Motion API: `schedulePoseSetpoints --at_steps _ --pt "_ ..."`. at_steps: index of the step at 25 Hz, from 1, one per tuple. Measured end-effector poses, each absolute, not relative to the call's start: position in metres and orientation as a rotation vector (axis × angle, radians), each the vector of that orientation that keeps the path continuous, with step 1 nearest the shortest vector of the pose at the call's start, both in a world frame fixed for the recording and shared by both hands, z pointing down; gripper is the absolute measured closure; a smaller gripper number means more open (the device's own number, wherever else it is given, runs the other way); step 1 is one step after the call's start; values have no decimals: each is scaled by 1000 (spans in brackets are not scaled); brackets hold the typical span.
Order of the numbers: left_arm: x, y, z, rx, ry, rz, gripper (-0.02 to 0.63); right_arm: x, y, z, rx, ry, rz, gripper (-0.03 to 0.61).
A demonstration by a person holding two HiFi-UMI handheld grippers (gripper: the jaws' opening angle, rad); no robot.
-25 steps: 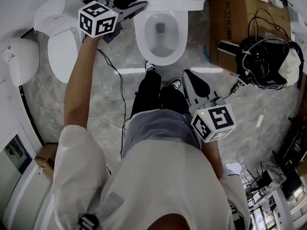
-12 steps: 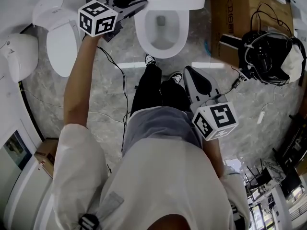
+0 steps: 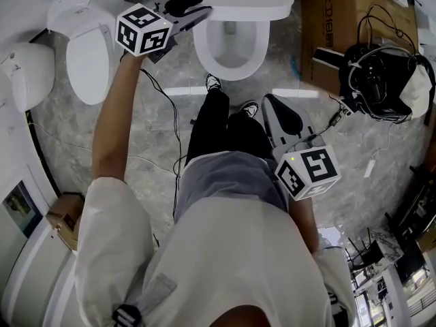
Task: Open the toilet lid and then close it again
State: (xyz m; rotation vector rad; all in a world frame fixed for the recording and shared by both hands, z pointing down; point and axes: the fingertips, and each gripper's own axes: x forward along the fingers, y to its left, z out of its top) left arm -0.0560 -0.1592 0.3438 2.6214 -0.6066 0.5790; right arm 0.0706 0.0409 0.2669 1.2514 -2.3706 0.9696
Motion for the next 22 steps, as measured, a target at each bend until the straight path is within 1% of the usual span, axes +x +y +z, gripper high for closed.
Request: schedulePoseSetpoints --at_steps 22 --pt "-54 -123 370 2617 -691 584 472 85 66 293 1193 -2346 1047 568"
